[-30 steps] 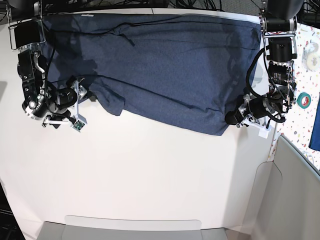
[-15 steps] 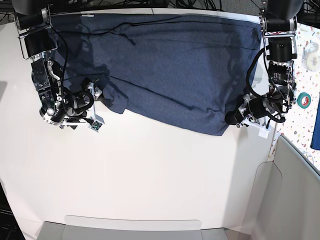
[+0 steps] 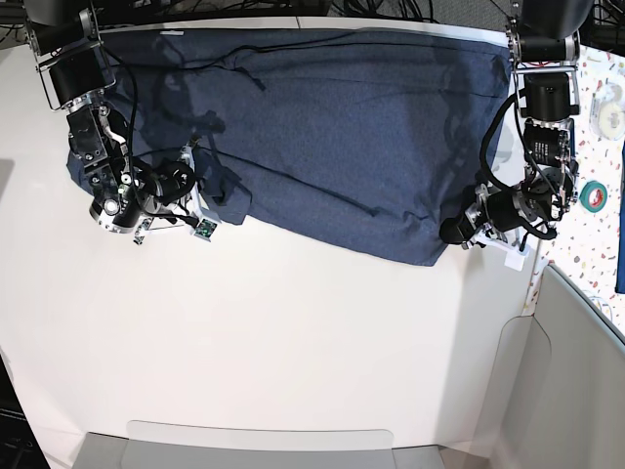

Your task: Layout the t-shirt on the table in an organized manner, then fold the t-shirt properly

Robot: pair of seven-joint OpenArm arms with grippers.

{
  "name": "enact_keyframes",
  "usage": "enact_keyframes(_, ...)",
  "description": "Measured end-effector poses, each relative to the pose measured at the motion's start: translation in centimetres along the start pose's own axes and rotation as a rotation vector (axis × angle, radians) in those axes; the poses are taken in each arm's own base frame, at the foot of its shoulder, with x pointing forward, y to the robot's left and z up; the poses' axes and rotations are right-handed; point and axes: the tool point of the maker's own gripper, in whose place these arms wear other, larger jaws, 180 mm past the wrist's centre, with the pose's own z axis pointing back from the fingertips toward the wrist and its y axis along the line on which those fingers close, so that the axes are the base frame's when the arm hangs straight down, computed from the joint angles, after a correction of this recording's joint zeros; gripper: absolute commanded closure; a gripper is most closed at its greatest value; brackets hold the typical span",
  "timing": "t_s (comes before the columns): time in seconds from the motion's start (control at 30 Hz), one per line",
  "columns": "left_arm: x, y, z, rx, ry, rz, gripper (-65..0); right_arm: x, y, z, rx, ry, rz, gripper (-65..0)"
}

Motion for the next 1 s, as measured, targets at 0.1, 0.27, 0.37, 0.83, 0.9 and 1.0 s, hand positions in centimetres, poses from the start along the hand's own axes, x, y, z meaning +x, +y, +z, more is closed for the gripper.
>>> enact_keyframes(0.1,0.0,0.0,0.0,0.000,-0.001,0.000,0.0,0.1,0.0,0.0,0.000,-0.004,0.000,0.0)
enact_keyframes(0.27,0.0,0.0,0.0,0.000,-0.001,-0.001,0.0,0.0,0.1,-0.1,0.000,-0.008,-0.006,0.0)
enact_keyframes(0.37,0.0,0.0,0.0,0.000,0.000,0.000,0.0,-0.1,0.1,-0.1,0.001,-0.007,-0.007,-0.8)
enact_keyframes(0.83,0.0,0.0,0.0,0.000,-0.001,0.000,0.0,-1.0,-1.8,-0.6,-0.019,-0.006,-0.060,-31.6)
enact_keyframes(0.9,0.0,0.0,0.0,0.000,-0.002,-0.001,0.0,-1.2,-1.9,-1.0,0.010,-0.024,-0.087,-30.0)
enact_keyframes(1.0,0.3,0.1,0.0,0.002,-0.016,-0.002,0.0,-1.3,-2.2,-1.4,0.035,-0.063,-0.110,-28.3)
